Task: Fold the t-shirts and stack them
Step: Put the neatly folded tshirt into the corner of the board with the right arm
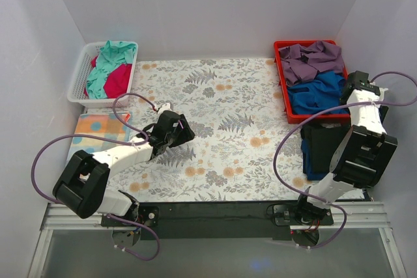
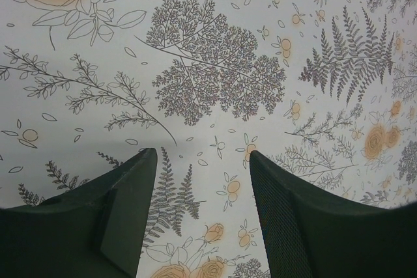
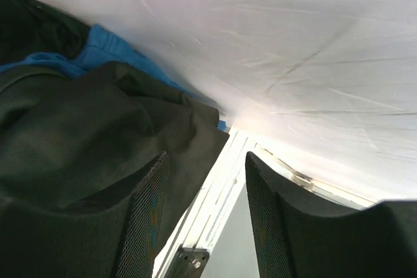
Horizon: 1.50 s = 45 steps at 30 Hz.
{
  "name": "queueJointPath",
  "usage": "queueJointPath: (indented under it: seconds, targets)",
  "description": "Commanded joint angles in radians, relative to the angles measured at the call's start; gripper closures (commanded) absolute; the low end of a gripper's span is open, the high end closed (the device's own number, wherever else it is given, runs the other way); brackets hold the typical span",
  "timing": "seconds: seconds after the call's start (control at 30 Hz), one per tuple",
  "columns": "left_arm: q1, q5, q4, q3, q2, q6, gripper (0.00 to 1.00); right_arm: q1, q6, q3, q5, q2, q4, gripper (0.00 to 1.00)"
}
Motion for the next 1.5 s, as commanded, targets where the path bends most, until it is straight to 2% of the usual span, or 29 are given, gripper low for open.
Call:
queueJointPath:
  seconds: [0.0, 0.07, 0.3, 0.43, 0.57, 0.6, 0.67, 0.7, 0.73, 0.93, 1.07, 1.23, 1.47]
  targets:
    - [0.004, -0.005, 0.008, 0.04, -0.001, 0.031, 0.43, 0.01, 0.024, 0.059, -0.056, -0.089, 0.008, 0.44]
    - [0.003, -0.004, 0.007, 0.046, 0.002, 0.042, 0.43, 0.025, 0.007, 0.039, -0.091, -0.132, 0.035, 0.44]
    - [0.004, 0.009, 0.001, 0.053, -0.003, 0.065, 0.43, 0.115, -0.094, -0.185, -0.414, -0.466, 0.282, 0.45]
    - [0.003, 0.016, 0.004, 0.05, 0.002, 0.061, 0.43, 0.215, -0.088, -0.242, -0.575, -0.587, 0.312, 0.45]
    - [0.003, -0.005, 0.005, 0.034, -0.014, 0.084, 0.41, 0.352, -0.101, -0.279, -0.645, -0.678, 0.345, 0.44]
    - [0.001, -0.01, 0.007, 0.029, -0.02, 0.087, 0.41, 0.407, -0.099, -0.288, -0.666, -0.692, 0.356, 0.43]
    - [0.003, -0.016, 0.011, 0.021, -0.041, 0.097, 0.39, 0.441, -0.092, -0.322, -0.726, -0.728, 0.387, 0.29]
    - [0.001, -0.017, 0.013, 0.018, -0.047, 0.102, 0.38, 0.476, -0.088, -0.34, -0.767, -0.74, 0.402, 0.2]
    - [0.003, -0.023, 0.014, 0.015, -0.053, 0.105, 0.37, 0.488, -0.079, -0.374, -0.786, -0.751, 0.417, 0.02]
    - [0.0, -0.074, 0.03, -0.029, -0.139, 0.119, 0.29, 0.605, -0.064, -0.49, -0.838, -0.791, 0.5, 0.01]
    - [0.0, -0.096, 0.034, -0.062, -0.182, 0.125, 0.27, 0.678, -0.041, -0.561, -0.864, -0.791, 0.592, 0.02]
    - [-0.003, -0.106, -0.009, -0.052, -0.224, 0.137, 0.26, 0.824, -0.016, -0.616, -0.808, -0.742, 0.675, 0.02]
    - [-0.008, -0.14, -0.035, -0.062, -0.284, 0.136, 0.25, 0.939, -0.021, -0.629, -0.896, -0.676, 0.805, 0.02]
